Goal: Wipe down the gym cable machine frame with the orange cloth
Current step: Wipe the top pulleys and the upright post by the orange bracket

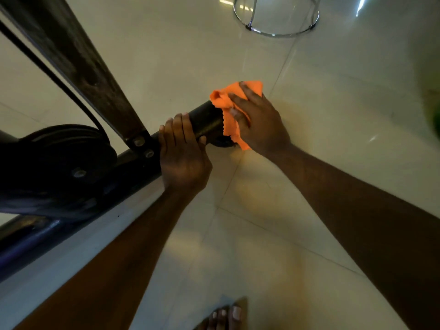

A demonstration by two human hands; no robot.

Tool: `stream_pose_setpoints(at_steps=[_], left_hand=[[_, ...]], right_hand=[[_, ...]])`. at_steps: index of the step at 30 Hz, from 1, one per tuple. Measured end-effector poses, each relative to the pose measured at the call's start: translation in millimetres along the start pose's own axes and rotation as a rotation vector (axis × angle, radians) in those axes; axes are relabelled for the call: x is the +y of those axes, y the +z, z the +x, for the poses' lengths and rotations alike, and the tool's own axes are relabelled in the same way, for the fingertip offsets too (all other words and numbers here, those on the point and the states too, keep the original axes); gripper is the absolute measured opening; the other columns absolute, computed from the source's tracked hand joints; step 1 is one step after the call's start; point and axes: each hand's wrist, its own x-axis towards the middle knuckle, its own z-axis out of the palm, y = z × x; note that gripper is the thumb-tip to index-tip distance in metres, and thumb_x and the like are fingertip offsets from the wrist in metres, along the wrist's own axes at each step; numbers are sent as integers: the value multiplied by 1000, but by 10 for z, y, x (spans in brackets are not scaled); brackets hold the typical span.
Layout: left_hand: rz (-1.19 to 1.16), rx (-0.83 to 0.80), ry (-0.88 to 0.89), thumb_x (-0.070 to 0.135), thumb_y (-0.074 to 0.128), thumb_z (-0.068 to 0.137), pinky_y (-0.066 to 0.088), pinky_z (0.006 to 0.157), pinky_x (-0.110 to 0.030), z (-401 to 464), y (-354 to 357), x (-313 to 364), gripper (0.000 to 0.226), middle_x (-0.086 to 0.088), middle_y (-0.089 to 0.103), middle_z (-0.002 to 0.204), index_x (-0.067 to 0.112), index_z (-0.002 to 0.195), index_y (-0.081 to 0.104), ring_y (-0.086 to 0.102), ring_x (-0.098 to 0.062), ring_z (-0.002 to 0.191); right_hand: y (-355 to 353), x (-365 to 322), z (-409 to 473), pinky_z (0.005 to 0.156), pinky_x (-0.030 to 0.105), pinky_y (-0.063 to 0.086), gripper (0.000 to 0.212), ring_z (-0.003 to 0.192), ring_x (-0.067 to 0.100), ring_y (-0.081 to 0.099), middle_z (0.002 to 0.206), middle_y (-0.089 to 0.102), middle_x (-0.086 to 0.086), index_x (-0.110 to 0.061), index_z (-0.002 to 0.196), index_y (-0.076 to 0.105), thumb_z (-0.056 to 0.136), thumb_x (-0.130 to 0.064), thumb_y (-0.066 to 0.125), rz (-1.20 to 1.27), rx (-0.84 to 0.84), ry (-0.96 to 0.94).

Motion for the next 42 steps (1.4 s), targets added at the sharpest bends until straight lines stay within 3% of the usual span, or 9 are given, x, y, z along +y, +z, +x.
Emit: stream_pose_setpoints(at_steps=[5,8,13,18,25,29,32,36,42], left_hand=[[-115,-132,-72,34,47,112,29,127,-54,113,-250,36,56,-23,50,156,-1,156,44,46,-43,145],[-240,-275,-13,33,52,109,40,119,-58,85,-649,119,51,-20,52,155,3,150,53,51,-40,142],[-355,-548,12,38,51,111,40,120,-58,-148,-1877,375,50,-10,51,157,14,155,49,47,-30,146],[-373,-634,9,40,50,111,43,118,-52,8,-3443,754,50,-13,53,152,14,154,50,50,-32,141],[-341,-571,217,41,48,107,50,105,-55,922,-5799,1182,52,-16,57,145,11,149,55,58,-41,127],[-311,-544,239,28,58,108,40,113,-51,1245,-7274,1330,47,-20,56,147,6,150,55,54,-43,133],[-267,-509,244,36,52,111,36,119,-53,1443,-8241,1324,50,-15,52,153,11,154,50,49,-37,141],[-208,-448,322,40,48,111,34,124,-52,1879,-9506,1220,53,-11,49,158,14,158,46,44,-33,148],[-60,-187,350,39,51,111,32,126,-54,2645,-11372,787,55,-12,45,162,15,159,43,42,-36,150]], right_hand=[[-346,-138,-269,112,43,51,37,140,28,62,152,65,8,-16,144,70,109,-23,62,109,2,56],[-675,-380,-497,108,37,51,38,134,26,64,149,68,7,-17,145,70,108,-21,66,162,-36,77],[-1608,-920,-885,109,45,55,37,135,29,66,146,69,11,-11,145,69,110,-20,64,207,-112,109],[-3123,-1562,-1096,118,40,47,39,144,23,58,152,65,5,-18,149,66,111,-27,64,187,-152,211],[-5526,-2668,-967,113,40,50,37,143,21,58,147,69,4,-22,145,69,109,-27,65,186,-71,251],[-6817,-3366,-949,112,40,50,39,141,23,59,149,68,4,-21,147,68,108,-23,65,201,-19,234],[-7615,-3872,-907,111,39,50,36,139,24,62,145,71,6,-19,144,70,109,-27,65,220,15,206],[-8548,-4572,-679,113,37,48,38,140,22,61,148,68,2,-21,147,69,111,-31,60,219,49,97],[-9752,-5678,107,115,38,49,41,136,22,63,147,69,3,-20,150,65,113,-37,58,225,190,-129]])
